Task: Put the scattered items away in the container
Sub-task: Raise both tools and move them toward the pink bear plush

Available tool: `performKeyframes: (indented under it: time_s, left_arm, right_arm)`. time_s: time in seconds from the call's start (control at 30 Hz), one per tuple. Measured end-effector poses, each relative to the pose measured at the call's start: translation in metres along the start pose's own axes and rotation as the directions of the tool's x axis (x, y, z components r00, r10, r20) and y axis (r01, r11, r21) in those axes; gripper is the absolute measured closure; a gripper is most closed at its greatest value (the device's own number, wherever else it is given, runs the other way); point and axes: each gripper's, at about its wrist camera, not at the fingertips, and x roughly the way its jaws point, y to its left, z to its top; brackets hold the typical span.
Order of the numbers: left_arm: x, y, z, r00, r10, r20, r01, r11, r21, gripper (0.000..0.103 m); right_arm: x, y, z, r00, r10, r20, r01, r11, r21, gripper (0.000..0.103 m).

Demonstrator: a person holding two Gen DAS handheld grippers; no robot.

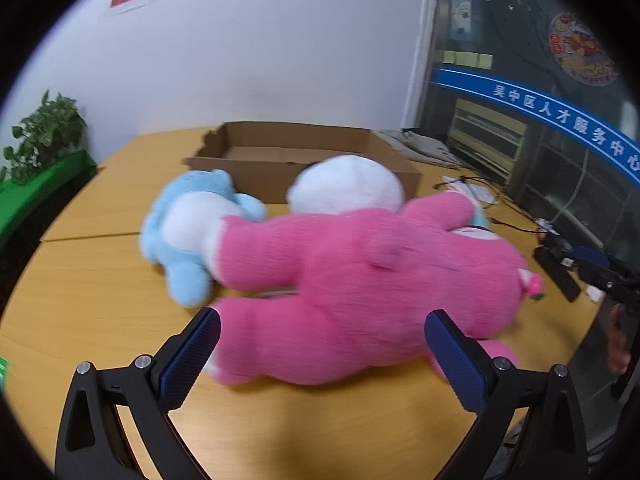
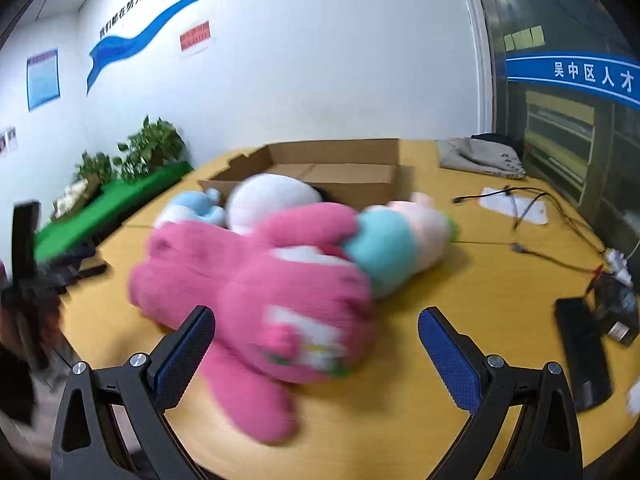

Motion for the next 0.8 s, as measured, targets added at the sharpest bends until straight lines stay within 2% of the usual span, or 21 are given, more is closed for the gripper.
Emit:
performKeyframes:
  time_s: [0.13, 0.33, 0.57, 0.8]
  left_arm:
    - [0.000, -0.020, -0.005, 1.000, -0.012, -0.004, 0.012, 1.000, 0.000, 0.001]
    - [-0.013, -0.032, -0.009, 1.000, -0.018, 0.011, 0.018, 1.000, -0.002, 0.001]
    - [-0.021, -0.036, -0.012, 1.000, 0.000, 0.025, 0.000, 1.000, -0.007, 0.001]
    - [-0.016, -0.036, -0.008, 0.999, -0.051, 0.010, 0.051, 0.999, -0.001, 0.001]
  right_arm:
    - [-0.008, 0.023, -0.003, 0.995, -0.100, 0.013, 0.099, 0.994, 0.040, 0.000]
    - [-0.009, 0.027, -0.015, 0.985, -0.170, -0.040, 0.171, 0.985, 0.032, 0.000]
    - [-0.013, 0.040, -0.025, 0.990, -0.136, -0.045, 0.135, 0.991, -0.020, 0.000]
    - [-0.014, 0.046, -0.024, 0.986, -0.162, -0.042, 0.160, 0.986, -0.039, 0.000]
